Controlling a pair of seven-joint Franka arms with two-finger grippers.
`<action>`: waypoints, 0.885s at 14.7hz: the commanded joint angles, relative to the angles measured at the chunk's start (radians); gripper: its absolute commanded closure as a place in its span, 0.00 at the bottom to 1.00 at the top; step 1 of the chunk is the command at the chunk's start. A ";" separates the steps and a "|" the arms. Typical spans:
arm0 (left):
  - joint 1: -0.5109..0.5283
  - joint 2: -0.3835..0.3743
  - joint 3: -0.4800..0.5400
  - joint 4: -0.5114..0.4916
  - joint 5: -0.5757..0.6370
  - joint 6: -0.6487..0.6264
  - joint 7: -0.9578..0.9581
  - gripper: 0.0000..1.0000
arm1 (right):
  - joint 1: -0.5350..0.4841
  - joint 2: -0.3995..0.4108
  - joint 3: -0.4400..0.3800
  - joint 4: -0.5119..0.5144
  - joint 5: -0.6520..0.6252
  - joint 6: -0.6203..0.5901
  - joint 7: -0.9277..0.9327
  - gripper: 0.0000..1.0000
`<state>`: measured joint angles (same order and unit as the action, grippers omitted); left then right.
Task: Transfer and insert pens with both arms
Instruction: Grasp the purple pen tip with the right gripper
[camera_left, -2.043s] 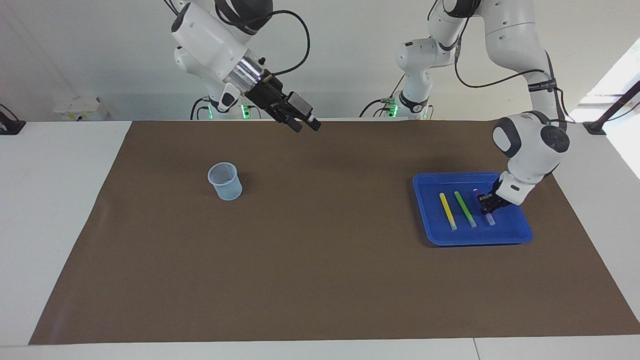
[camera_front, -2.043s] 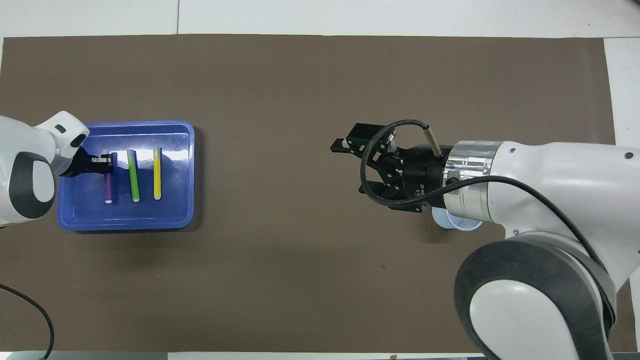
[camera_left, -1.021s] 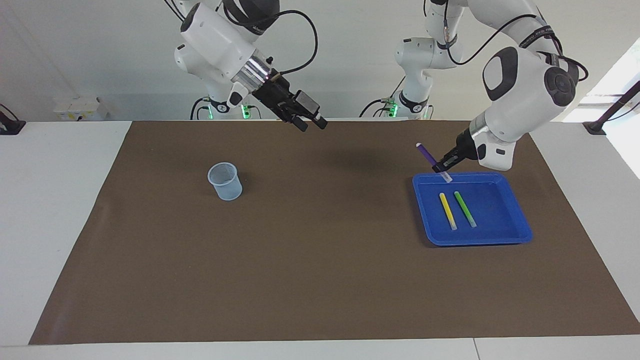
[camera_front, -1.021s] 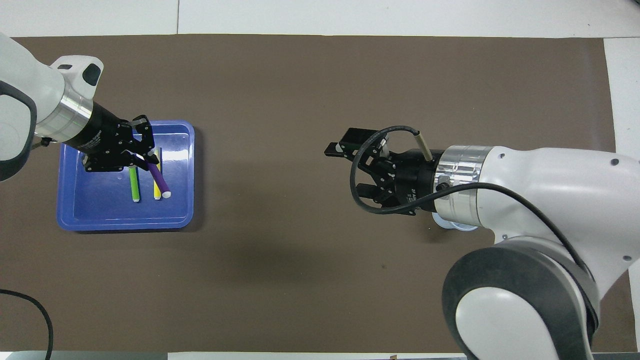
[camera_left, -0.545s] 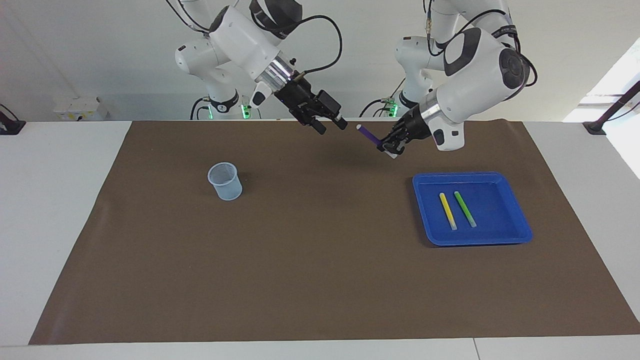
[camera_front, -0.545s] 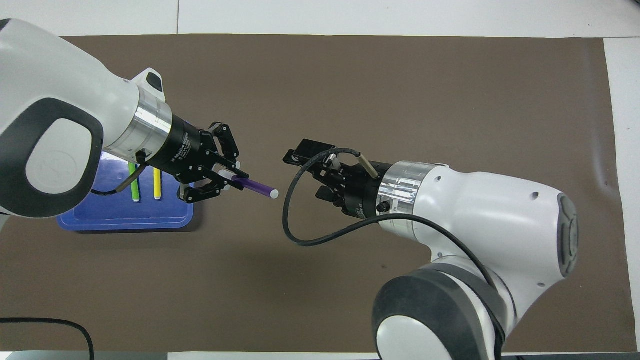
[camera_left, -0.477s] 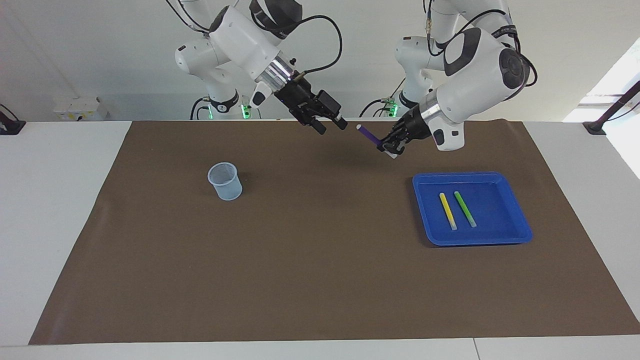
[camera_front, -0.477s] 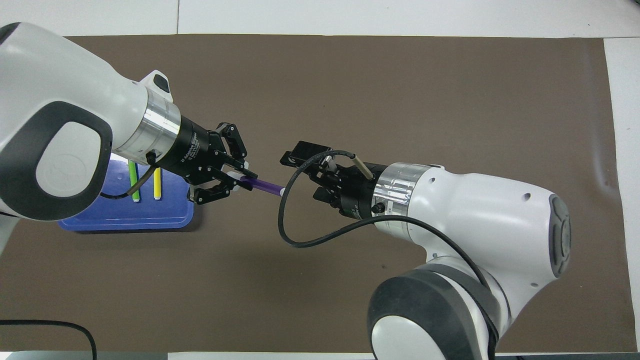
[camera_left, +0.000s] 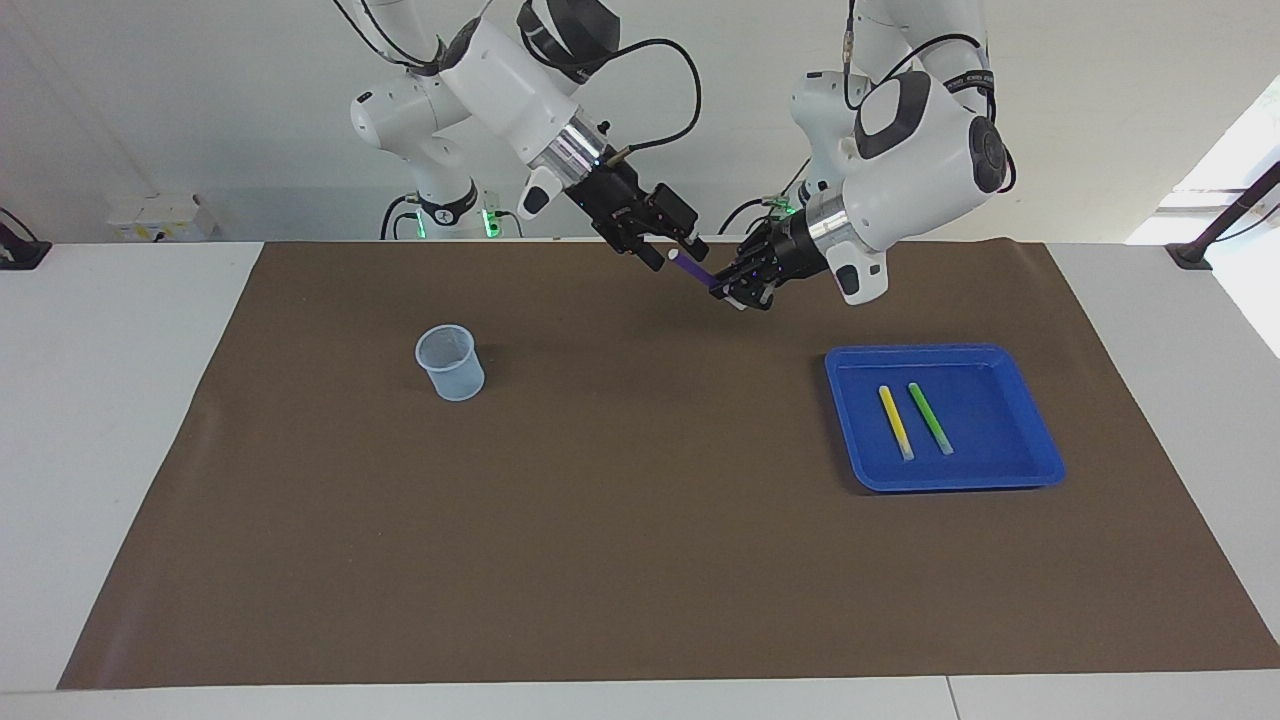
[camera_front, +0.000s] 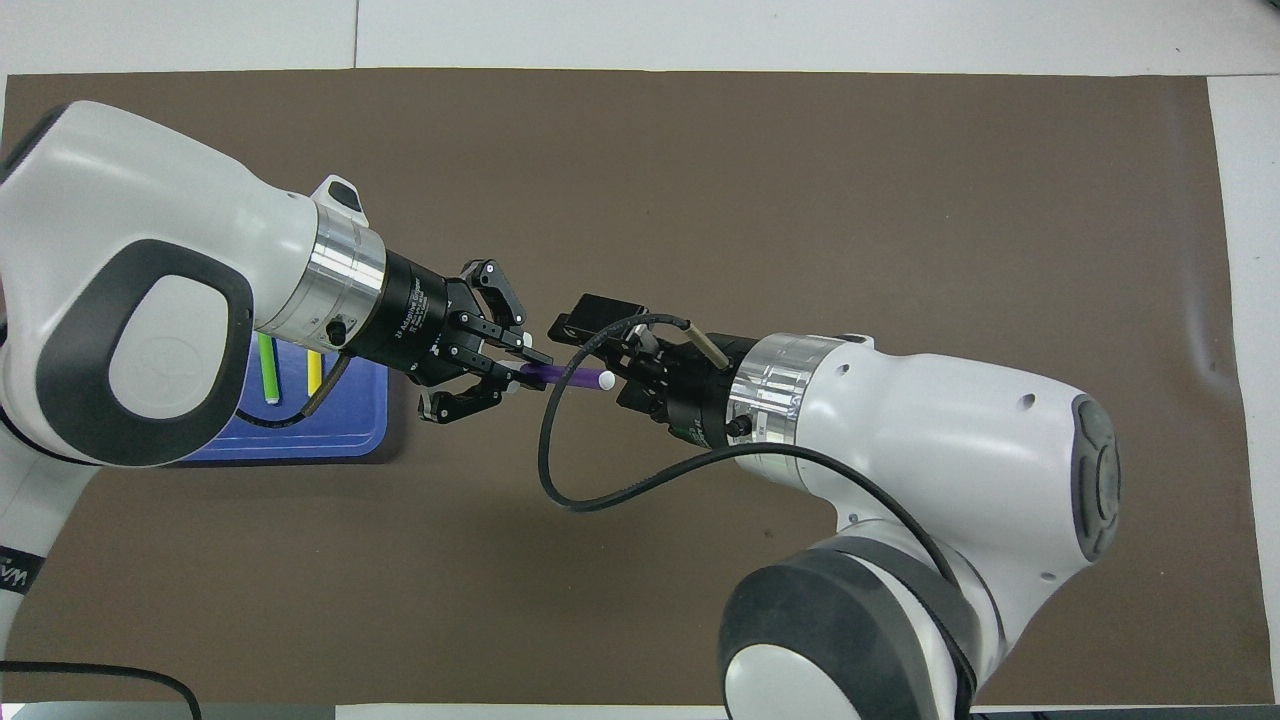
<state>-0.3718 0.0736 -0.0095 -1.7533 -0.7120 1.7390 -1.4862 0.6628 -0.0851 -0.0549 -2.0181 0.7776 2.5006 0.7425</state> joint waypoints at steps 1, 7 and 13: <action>-0.015 -0.038 0.013 -0.045 -0.032 0.036 -0.031 1.00 | 0.001 -0.007 0.000 -0.007 -0.041 -0.025 0.000 0.07; -0.015 -0.038 0.013 -0.045 -0.043 0.047 -0.037 1.00 | -0.002 -0.005 0.000 -0.002 -0.086 -0.046 -0.005 0.24; -0.015 -0.037 0.013 -0.043 -0.047 0.053 -0.043 1.00 | -0.006 0.001 0.000 0.009 -0.087 -0.046 -0.008 0.57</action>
<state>-0.3718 0.0652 -0.0093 -1.7615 -0.7388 1.7705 -1.5168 0.6624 -0.0846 -0.0547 -2.0170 0.7058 2.4668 0.7419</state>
